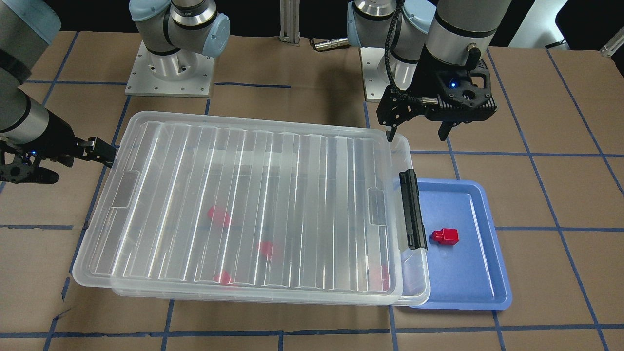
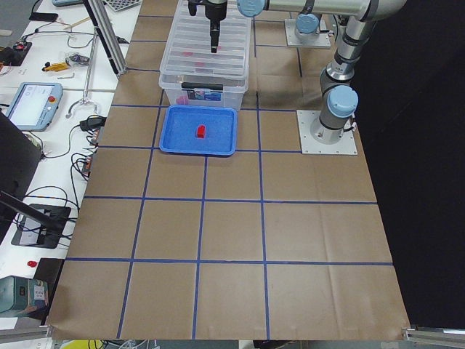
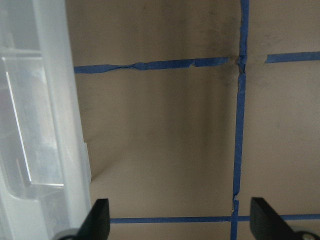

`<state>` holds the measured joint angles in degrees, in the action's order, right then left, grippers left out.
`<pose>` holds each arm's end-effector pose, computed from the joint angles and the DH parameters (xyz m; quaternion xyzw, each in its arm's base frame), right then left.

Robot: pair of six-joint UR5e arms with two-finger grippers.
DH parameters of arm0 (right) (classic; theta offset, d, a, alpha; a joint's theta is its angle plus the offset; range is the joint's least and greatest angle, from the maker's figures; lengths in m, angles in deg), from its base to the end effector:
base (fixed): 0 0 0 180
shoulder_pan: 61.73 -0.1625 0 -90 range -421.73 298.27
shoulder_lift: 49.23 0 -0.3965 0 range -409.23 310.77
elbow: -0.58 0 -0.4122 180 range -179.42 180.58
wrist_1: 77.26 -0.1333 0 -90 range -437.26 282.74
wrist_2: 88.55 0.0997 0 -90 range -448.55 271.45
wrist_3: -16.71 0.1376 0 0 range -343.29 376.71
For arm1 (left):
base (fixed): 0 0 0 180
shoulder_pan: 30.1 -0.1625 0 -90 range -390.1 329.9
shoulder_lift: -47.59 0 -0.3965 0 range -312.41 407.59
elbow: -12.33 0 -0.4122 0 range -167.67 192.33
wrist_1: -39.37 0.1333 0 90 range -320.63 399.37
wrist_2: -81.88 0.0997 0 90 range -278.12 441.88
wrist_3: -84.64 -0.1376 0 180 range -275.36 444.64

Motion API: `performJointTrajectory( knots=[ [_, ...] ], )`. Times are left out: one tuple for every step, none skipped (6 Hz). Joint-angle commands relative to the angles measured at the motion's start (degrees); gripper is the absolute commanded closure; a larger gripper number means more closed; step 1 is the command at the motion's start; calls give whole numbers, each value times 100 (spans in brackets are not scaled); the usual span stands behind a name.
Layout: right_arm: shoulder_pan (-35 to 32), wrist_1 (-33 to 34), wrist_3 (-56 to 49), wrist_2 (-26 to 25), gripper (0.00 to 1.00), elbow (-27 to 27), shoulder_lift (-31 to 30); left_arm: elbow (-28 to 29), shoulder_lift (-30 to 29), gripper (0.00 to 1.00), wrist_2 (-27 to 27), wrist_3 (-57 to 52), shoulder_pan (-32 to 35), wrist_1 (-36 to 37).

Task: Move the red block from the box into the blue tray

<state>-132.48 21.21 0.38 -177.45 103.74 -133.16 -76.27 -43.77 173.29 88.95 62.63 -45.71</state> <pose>-0.0376 -0.5201 0.2672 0.0263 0.9952 0.0864 0.0377 -0.1551 -0.5260 0.4308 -0.0143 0.9989 -0.0439 0.0096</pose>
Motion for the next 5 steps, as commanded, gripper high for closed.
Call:
performJointTrajectory(
  knots=[
    [-253, -82, 171, 84, 0, -6, -10, 0, 5, 1, 18, -1, 0, -17],
    [-298, -82, 199, 75, 0, 2, -19, -9, 5, 1, -17, 7, 0, -34],
    [-316, -82, 199, 75, 0, 2, -19, -9, 5, 1, -26, 8, 0, -34],
    [-316, -82, 199, 66, 0, -15, -19, -9, 5, 1, -26, -10, 0, -34],
    [-316, -82, 191, 58, 0, -41, -19, -9, -13, 1, -35, -228, -44, -34]
  ],
)
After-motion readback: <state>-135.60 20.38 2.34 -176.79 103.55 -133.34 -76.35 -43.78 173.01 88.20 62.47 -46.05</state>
